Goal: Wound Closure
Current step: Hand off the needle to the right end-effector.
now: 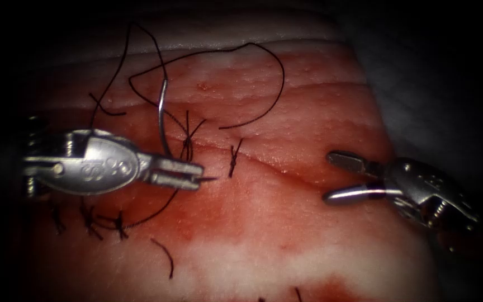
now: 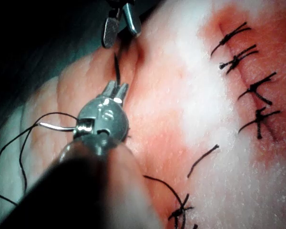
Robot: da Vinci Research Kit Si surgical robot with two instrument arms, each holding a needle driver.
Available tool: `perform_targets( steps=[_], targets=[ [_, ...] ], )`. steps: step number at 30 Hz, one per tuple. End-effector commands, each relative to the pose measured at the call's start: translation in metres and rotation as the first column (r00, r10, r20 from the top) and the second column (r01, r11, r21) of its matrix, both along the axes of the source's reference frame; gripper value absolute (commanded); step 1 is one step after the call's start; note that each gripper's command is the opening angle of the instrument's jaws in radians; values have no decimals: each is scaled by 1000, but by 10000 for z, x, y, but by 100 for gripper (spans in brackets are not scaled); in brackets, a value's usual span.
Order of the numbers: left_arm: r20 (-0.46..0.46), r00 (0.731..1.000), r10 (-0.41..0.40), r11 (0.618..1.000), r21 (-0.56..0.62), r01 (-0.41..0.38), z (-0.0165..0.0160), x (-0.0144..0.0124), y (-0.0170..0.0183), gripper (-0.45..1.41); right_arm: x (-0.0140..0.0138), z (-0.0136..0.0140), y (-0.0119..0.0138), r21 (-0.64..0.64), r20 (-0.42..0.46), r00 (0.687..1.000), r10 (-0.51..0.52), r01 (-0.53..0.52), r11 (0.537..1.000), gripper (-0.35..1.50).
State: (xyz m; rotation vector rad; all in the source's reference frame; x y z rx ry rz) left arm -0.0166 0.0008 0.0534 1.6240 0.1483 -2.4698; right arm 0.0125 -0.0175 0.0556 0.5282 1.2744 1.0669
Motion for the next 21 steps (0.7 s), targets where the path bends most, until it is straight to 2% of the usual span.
perform_targets(
  steps=[1, 4, 6, 8, 9, 11, 12, 14, 18, 21],
  targets=[
    [26, 1000, -5, 1000, -14, 5, 6, -13, 4, -45, 12, 1, 6, 36, -62, 998, 30, -27, 999, 98],
    [80, 997, -13, 999, -37, 16, 11, -31, 6, -45, 13, -2, 11, 115, -144, 987, 69, -52, 992, 98],
    [121, 993, -8, 997, -72, 17, 18, -47, 5, -45, 14, -3, 17, 165, -142, 983, 113, -89, 982, 98],
    [130, 991, -2, 995, -94, 14, 21, -51, 4, -45, 15, -3, 19, 196, -143, 982, 125, -96, 976, 99],
    [151, 988, 22, 989, -148, 1, 31, -63, -4, -45, 17, -4, 22, 272, -153, 977, 149, -103, 957, 91],
    [178, 983, 52, 985, -172, -21, 40, -69, -14, -45, 18, -4, 25, 349, -169, 970, 175, -108, 931, 93],
    [178, 983, 52, 985, -172, -21, 40, -69, -14, -45, 18, -4, 25, 349, -169, 970, 175, -108, 931, 93],
    [218, 974, 62, 980, -197, -18, 46, -73, -23, -45, 24, -3, 28, 407, -214, 957, 196, -95, 909, 89],
    [256, 963, 87, 972, -234, -25, 45, -77, -30, -45, 36, -2, 30, 471, -244, 946, 215, -78, 879, 101],
    [290, 948, 135, 958, -284, -49, 42, -79, -38, -45, 51, -2, 30, 520, -275, 937, 214, -42, 853, 106]
  ],
)
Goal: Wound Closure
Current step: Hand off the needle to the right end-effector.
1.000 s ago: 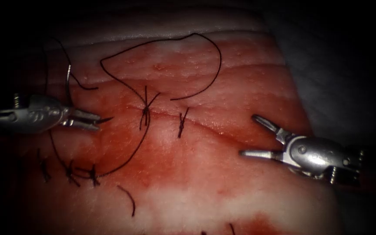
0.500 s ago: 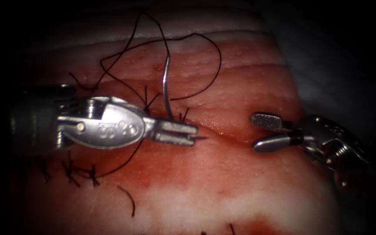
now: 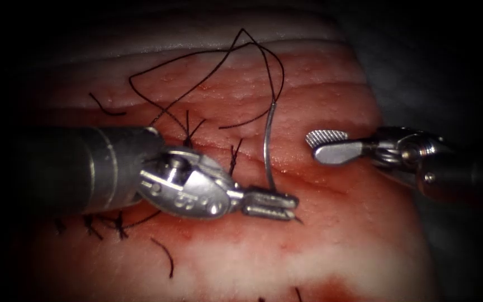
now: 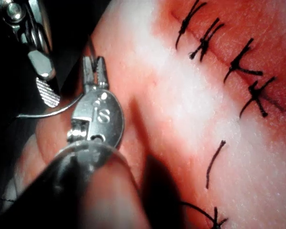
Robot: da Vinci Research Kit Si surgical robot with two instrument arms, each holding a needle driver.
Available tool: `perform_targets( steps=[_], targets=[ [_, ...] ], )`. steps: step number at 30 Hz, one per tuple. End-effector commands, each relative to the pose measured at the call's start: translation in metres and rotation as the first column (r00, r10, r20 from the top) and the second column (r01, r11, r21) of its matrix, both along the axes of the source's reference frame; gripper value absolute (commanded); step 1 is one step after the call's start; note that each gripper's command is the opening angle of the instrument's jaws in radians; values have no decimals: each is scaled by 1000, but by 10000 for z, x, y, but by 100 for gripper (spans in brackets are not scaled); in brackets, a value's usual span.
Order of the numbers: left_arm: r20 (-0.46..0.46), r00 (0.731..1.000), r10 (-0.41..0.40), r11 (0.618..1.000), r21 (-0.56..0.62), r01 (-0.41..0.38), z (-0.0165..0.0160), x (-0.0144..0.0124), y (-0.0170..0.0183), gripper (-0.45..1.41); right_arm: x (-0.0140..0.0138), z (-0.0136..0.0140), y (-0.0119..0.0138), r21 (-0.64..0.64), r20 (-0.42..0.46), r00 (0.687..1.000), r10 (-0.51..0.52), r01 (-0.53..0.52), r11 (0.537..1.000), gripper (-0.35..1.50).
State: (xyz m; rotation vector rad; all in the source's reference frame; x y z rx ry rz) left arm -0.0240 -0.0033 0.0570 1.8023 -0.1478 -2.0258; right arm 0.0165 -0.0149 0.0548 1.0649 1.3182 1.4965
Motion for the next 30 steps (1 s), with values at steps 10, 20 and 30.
perform_targets(
  steps=[10, 20, 30],
  targets=[
    [49, 998, 36, 999, -41, -34, -3, -9, -5, -45, 35, 0, -4, 46, -59, 998, -22, 25, 999, 125],
    [52, 998, 39, 998, -45, -37, -2, -9, -4, -45, 54, -9, -12, 47, -84, 996, -37, 41, 998, 125],
    [55, 998, 41, 998, -45, -38, -8, -11, -6, -45, 66, -9, -16, 40, -86, 996, -29, 33, 999, 109]
  ],
)
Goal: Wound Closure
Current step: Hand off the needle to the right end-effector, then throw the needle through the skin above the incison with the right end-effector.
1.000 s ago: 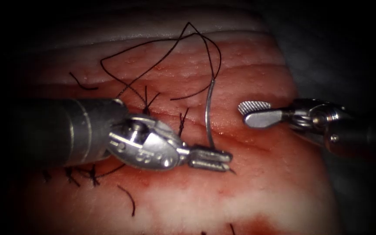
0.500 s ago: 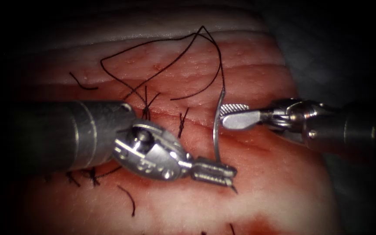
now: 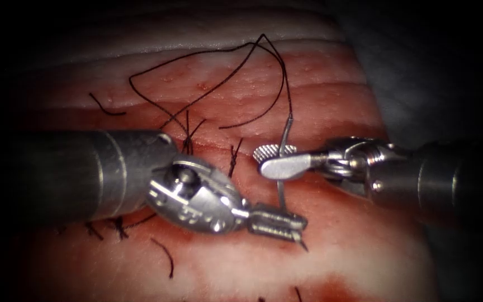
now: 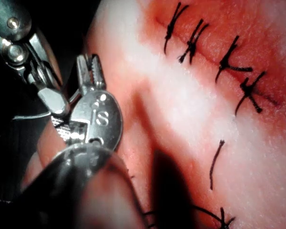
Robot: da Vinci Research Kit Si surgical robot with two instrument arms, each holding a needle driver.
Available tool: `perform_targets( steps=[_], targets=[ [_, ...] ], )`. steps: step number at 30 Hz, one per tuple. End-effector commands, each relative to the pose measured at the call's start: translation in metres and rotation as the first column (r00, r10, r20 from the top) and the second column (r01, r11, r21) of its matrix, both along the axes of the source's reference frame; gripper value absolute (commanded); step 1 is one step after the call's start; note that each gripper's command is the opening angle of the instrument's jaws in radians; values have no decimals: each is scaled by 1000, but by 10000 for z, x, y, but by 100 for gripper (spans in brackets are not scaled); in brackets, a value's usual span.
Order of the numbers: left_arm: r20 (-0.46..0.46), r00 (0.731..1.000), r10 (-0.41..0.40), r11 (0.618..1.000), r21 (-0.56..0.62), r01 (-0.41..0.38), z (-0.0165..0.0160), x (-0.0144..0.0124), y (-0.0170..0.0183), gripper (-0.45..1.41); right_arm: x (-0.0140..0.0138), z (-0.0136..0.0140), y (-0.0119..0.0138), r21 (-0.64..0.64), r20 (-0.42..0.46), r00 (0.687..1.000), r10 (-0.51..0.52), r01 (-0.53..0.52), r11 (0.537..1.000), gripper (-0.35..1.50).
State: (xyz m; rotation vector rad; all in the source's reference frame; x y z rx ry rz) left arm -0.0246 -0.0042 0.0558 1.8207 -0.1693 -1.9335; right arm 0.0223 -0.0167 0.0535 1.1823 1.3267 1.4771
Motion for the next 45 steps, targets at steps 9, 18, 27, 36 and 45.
perform_targets(
  steps=[9, 18, 27, 36, 45],
  targets=[
    [5, 1000, 4, 1000, -2, -4, 2, -5, 1, -45, 6, 5, 3, 22, 12, 1000, 17, -17, 1000, -35],
    [9, 998, -62, 986, 152, 60, 2, -9, 3, 115, -36, 0, 33, -106, 182, 969, 169, -152, 983, -35],
    [-316, 921, -226, 788, 497, 364, 54, 13, 40, -10, -69, 17, 53, -395, 452, 819, 353, -171, 903, -35],
    [-545, 825, -152, 724, 507, 468, 147, 7, 38, -43, -64, 54, 60, -660, 569, 676, 468, 37, 750, -35],
    [-616, 786, -55, 761, 484, 432, 193, -5, 3, -38, -68, 81, 64, -741, 583, 632, 511, 154, 654, -35]
  ],
)
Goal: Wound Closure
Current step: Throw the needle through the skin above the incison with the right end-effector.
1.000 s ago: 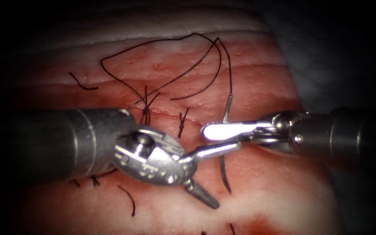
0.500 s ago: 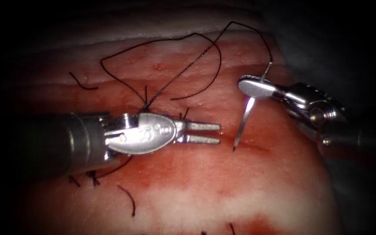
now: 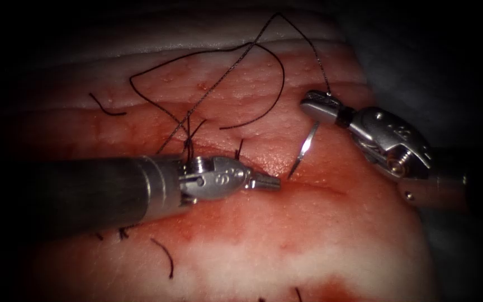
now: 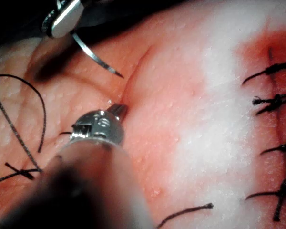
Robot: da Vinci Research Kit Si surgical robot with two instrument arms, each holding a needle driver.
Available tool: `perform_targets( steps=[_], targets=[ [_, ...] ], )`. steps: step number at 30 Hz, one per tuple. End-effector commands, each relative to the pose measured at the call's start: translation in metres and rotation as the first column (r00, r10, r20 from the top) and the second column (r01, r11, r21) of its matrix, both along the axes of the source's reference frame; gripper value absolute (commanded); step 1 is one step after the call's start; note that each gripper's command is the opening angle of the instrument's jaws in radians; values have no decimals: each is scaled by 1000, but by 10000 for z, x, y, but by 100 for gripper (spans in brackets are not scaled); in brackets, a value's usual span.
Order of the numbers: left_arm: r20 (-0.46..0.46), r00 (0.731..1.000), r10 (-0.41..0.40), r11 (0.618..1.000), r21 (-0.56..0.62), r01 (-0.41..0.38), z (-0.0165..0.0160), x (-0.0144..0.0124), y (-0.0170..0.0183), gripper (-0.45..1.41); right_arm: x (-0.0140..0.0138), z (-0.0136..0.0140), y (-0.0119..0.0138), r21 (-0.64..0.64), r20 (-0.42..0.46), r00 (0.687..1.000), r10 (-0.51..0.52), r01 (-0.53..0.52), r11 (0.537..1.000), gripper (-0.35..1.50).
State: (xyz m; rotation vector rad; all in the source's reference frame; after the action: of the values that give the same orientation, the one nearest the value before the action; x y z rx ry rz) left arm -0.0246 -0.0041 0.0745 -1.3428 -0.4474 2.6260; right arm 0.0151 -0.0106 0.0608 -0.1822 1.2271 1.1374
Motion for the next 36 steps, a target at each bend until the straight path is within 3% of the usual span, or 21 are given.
perform_targets(
  steps=[1, 8, 16, 36],
  targets=[
    [-2, 1000, 6, 1000, -3, -6, 5, -4, 0, -38, 4, 10, 3, -11, 8, 1000, -4, 4, 1000, -35],
    [-14, 999, 30, 1000, 2, -30, -8, 9, -16, -33, 11, 12, 4, -145, 110, 993, -36, 52, 988, -35],
    [-16, 999, 29, 1000, 3, -29, -18, 9, -24, -33, 28, 15, 3, -295, 196, 973, -121, 177, 939, -35],
    [-8, 1000, 26, 1000, 3, -26, -22, 13, -24, -38, 44, 18, 3, -417, 313, 932, -183, 308, 855, -35]
  ],
)
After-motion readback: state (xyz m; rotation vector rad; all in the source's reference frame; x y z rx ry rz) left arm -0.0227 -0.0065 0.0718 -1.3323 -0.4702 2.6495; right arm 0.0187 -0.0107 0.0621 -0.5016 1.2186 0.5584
